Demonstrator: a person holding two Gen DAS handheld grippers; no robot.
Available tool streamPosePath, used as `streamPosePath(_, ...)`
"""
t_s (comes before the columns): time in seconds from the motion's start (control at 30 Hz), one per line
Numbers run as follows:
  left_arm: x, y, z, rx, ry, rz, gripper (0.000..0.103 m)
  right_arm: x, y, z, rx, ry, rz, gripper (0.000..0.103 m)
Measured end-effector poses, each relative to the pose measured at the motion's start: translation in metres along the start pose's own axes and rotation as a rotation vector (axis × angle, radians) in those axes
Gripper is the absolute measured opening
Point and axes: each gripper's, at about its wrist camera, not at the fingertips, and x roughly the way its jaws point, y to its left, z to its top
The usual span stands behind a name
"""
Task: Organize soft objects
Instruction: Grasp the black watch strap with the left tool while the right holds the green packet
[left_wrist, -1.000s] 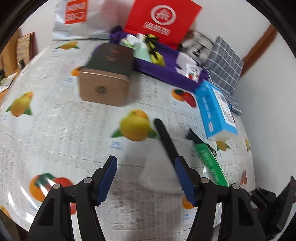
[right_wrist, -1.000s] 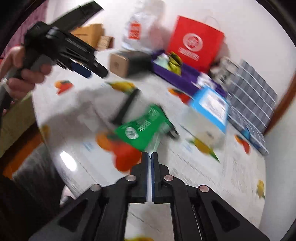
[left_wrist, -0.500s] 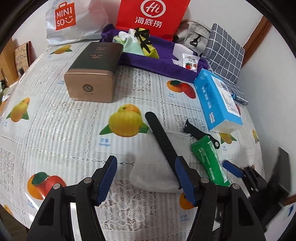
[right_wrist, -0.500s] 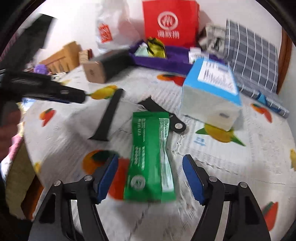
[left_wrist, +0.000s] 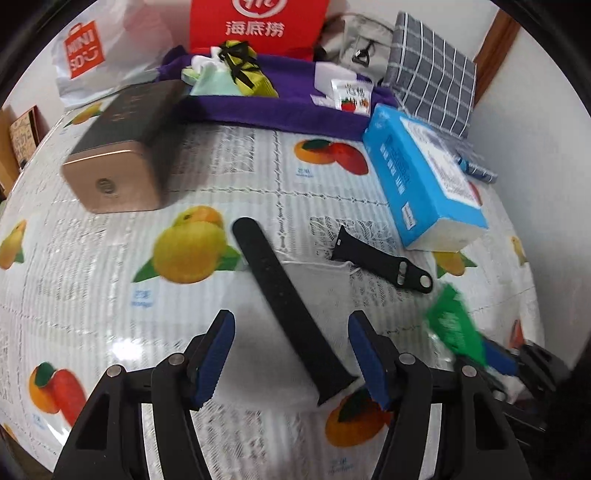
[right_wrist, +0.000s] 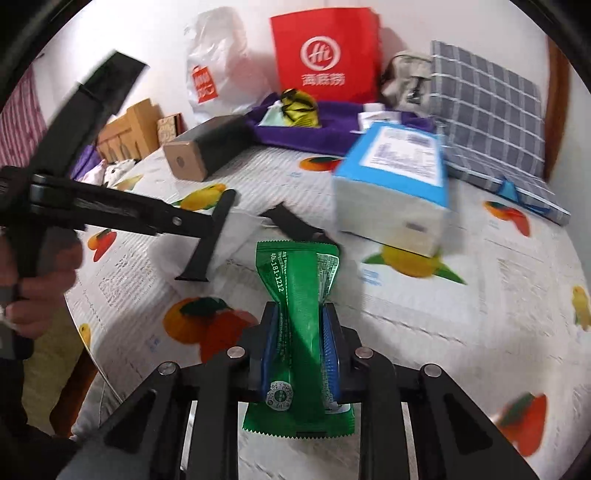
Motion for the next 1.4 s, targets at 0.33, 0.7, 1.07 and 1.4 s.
streamPosePath(0.33,0.009,-0.017,0.006,0.09,-0.009,0.119,0.029,-0.005,-0.017,-0.015,0.041,-0.011,0.003,0.023)
streamPosePath(0.7,0.014,-0.016,0.015,0.061,-0.062,0.123,0.02,0.005,-0.026,-0.015,0.075,0.026,-0.034,0.023)
streamPosePath(1.07,-0.019,-0.006,0.015,0.032,-0.1,0.044,0.019,-0.016,-0.02,-0.003,0.077,0.0,-0.087,0.023)
streamPosePath(1.4,-0.055,0.015,0.022,-0.007,-0.17,0.021,0.019,-0.04,-0.019,0.026,0.11,-0.032,-0.142,0.022)
